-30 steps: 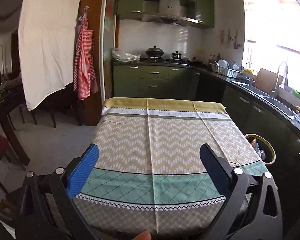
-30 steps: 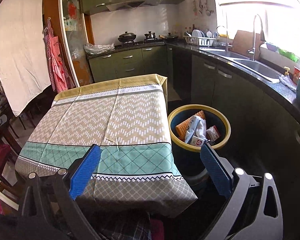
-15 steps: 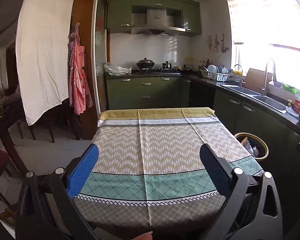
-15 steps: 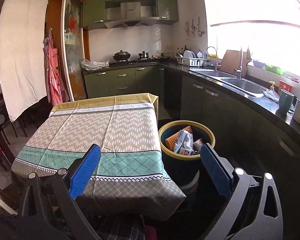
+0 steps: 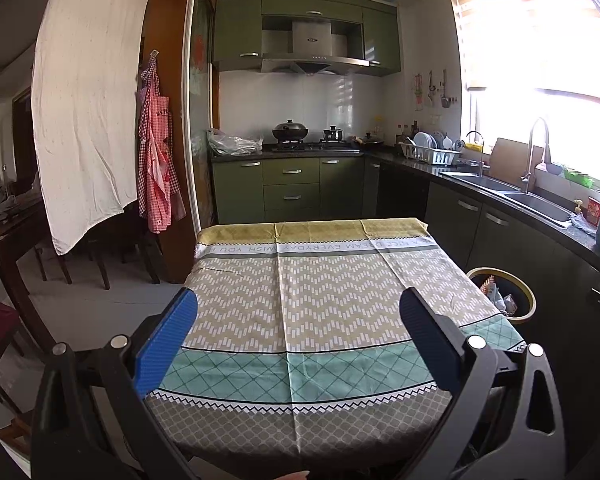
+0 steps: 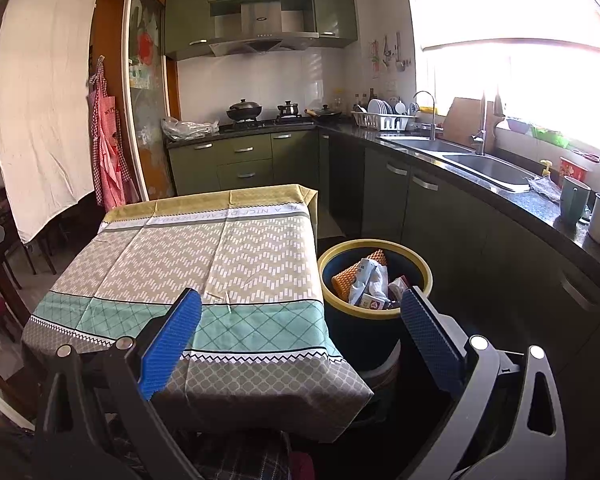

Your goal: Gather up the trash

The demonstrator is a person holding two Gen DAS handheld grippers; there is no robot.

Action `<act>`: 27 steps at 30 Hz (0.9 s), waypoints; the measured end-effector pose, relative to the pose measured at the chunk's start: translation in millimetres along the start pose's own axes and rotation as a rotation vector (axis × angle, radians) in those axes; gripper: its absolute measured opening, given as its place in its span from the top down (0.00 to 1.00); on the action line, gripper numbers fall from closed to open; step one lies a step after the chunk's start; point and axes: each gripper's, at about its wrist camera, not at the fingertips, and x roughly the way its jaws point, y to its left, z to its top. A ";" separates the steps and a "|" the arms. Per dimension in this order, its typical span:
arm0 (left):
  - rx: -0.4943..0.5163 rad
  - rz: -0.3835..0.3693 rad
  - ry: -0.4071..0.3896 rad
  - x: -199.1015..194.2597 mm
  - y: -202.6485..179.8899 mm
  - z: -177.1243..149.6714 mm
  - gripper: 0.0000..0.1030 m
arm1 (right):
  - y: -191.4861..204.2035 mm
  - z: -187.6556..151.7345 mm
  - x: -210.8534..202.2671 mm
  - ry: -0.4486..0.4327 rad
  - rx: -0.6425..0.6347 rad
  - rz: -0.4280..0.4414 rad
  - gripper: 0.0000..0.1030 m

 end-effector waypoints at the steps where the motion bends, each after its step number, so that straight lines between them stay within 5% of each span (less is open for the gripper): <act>1: -0.001 0.000 -0.001 -0.1 -0.1 -0.1 0.06 | 0.0 0.0 0.4 0.000 0.000 0.001 0.05; 27: 0.007 0.000 -0.002 0.9 -1.8 -0.8 0.06 | 0.6 -0.5 5.6 0.007 -0.002 0.017 0.05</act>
